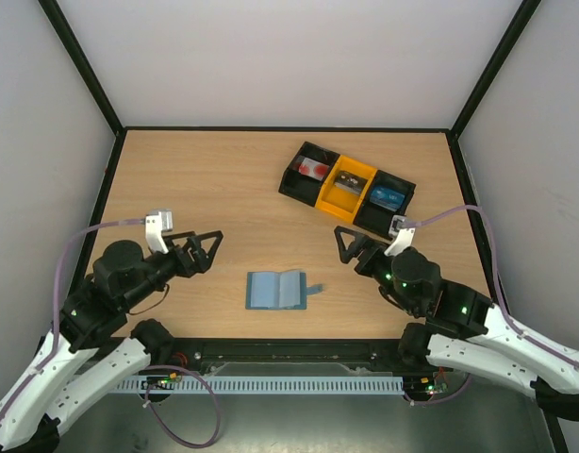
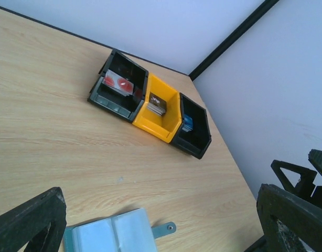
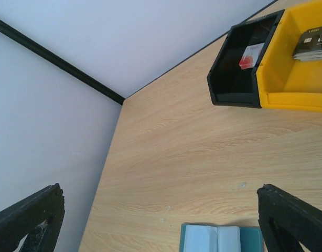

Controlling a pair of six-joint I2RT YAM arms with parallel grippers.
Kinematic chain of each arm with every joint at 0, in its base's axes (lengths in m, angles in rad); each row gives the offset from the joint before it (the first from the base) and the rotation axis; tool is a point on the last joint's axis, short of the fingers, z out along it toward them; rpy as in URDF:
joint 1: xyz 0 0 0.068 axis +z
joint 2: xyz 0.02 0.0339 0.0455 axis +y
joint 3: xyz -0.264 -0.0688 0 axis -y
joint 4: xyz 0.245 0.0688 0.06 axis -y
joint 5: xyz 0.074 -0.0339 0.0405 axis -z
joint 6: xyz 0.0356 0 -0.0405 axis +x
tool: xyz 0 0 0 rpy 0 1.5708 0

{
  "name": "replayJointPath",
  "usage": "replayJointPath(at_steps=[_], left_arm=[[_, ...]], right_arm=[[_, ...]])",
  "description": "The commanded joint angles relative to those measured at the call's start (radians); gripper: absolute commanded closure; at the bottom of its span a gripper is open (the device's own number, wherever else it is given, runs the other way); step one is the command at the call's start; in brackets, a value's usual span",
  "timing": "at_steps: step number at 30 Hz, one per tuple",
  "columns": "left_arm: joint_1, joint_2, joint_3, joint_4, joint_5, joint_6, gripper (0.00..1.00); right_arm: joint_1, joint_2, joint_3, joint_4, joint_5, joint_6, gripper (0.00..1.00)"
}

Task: Take the credit cards out of the card holder

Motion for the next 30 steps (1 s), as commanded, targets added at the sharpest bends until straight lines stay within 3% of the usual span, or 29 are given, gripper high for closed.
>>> replayJointPath(at_steps=[1,10,30], left_arm=[[0.005,-0.046,0.002,-0.059,-0.055,0.011,0.00],[0.006,-0.119,-0.047,-0.063,-0.080,-0.027,0.00],[0.006,-0.087,-0.025,-0.087,-0.103,-0.006,0.00]], right_arm=[[0.004,-0.028,-0.022,-0.062,-0.008,-0.003,0.02],[0.005,-0.105,-0.024,-0.038,-0.051,0.001,0.02],[0.004,-0.174,-0.067,-0.029,-0.037,-0.001,0.02]])
